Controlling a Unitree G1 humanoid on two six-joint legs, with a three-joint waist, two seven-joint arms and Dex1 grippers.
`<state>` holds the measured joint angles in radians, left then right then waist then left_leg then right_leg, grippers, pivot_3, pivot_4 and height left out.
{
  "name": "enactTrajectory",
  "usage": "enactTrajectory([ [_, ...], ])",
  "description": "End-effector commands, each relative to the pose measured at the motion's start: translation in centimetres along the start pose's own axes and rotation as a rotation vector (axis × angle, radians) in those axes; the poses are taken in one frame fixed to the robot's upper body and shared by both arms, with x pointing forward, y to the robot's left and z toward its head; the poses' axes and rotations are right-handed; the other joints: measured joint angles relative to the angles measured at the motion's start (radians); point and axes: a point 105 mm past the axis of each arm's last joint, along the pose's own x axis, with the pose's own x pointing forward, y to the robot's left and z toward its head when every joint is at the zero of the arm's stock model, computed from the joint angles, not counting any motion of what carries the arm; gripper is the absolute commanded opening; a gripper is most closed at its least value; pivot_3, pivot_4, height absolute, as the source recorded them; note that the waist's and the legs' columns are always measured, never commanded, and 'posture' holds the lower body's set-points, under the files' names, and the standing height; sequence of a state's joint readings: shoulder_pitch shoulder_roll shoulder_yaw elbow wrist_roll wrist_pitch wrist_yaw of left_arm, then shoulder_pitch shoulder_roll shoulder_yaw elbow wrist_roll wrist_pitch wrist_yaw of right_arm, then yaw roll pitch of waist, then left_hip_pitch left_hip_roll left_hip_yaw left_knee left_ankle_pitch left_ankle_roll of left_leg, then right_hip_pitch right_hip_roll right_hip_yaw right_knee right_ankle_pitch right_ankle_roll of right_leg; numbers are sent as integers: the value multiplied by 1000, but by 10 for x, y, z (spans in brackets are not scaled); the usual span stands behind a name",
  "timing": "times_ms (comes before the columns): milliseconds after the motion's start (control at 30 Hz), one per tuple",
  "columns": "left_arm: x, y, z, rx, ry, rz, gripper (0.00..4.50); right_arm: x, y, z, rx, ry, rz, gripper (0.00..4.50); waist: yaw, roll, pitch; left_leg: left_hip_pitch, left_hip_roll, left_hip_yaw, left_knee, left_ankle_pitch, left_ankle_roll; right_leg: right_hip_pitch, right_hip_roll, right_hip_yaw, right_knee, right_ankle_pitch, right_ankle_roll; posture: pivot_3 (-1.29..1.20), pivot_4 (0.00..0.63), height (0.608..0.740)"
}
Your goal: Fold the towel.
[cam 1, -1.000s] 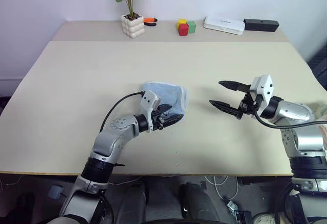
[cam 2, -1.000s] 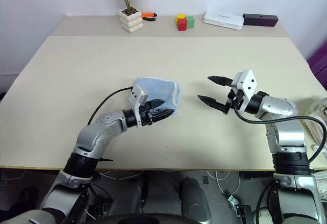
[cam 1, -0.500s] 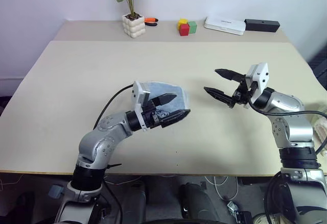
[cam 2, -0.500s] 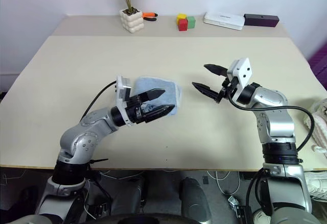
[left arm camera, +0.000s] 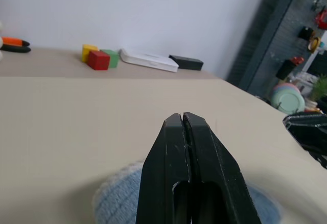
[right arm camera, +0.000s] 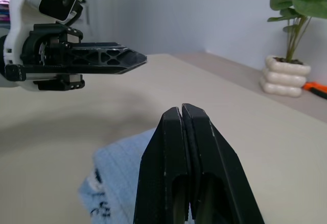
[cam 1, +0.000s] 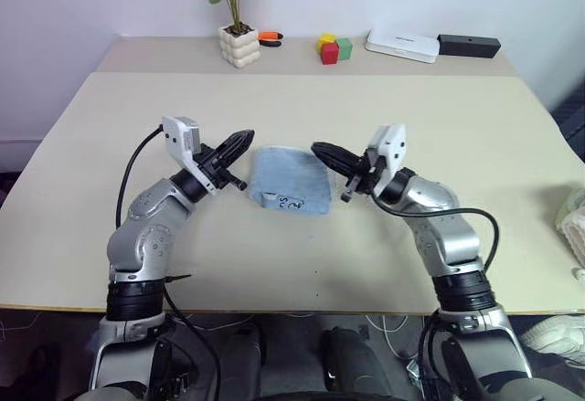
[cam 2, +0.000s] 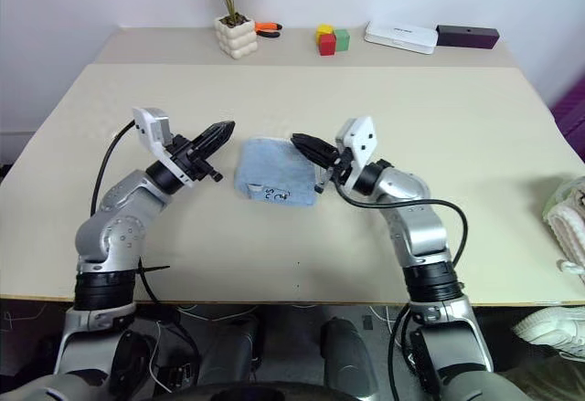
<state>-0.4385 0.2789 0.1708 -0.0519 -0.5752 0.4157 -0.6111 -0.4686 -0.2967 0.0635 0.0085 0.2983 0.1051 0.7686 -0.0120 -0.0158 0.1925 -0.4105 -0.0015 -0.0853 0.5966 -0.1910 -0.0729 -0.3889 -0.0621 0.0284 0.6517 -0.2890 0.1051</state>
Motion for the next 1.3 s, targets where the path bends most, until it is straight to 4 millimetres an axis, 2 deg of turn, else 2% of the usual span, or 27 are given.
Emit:
enactTrajectory([
  [33, 8, 7, 3, 48, -28, 38, 0, 7, -9, -5, -74, 5, -104, 39, -2, 0, 0, 0, 0, 0, 0, 0, 0, 0, 0, 0, 0, 0, 0, 0, 150, 740],
  [133, 12, 11, -12, 43, 1, 56, 0, 15, -15, -16, -76, 20, -184, 39, -3, 0, 0, 0, 0, 0, 0, 0, 0, 0, 0, 0, 0, 0, 0, 0, 150, 740],
  [367, 14, 25, -55, -29, 97, 103, 0, 19, -4, -51, -157, 109, -212, 39, -5, 0, 0, 0, 0, 0, -1, 0, 0, -1, 0, 0, 1, 0, 0, 0, 150, 740],
  [500, -1, 33, -84, -26, 192, 140, 0, 10, -6, -65, -144, 140, -232, 39, -6, 0, 0, 0, 0, 0, 0, 0, 0, -1, 0, 0, 1, 0, 0, 0, 150, 740],
  [633, -21, 34, -101, -16, 250, 140, 0, -2, -6, -77, -150, 176, -232, 39, -7, 0, 0, 1, 0, 0, -1, 0, 0, 0, 0, 0, 2, 0, 0, 0, 150, 740],
  [867, -22, 33, -96, -11, 233, 147, 0, -11, -8, -81, -155, 197, -229, 39, -7, 0, -1, 2, 0, 0, -1, 0, 0, 0, 0, 0, 3, 0, 0, 0, 150, 740],
  [1033, -22, 36, -93, -18, 223, 158, 0, -16, -1, -91, -179, 231, -198, 39, -7, 0, -1, 2, 0, 0, 0, 0, 0, 1, 0, 0, 3, 0, 0, 0, 150, 740],
  [1133, -22, 37, -84, -42, 196, 157, 0, -19, -11, -96, -121, 262, -253, 39, -9, 0, -1, 2, 0, 0, 0, 0, 0, 1, 0, 0, 3, 0, 0, 0, 150, 740],
  [1200, -24, 37, -75, 13, 191, 151, 0, -16, -27, -84, -36, 233, -318, 39, -9, 0, -1, 2, 0, 0, 0, 0, 0, 1, 0, 0, 3, 0, 0, 0, 150, 740],
  [1300, -29, 31, -56, 7, 165, 99, 826, -9, -44, -48, 41, 142, -373, 0, -8, 1, 0, 2, 0, 0, 0, 0, 0, 0, 0, 0, 4, 0, 0, 0, 150, 740],
])
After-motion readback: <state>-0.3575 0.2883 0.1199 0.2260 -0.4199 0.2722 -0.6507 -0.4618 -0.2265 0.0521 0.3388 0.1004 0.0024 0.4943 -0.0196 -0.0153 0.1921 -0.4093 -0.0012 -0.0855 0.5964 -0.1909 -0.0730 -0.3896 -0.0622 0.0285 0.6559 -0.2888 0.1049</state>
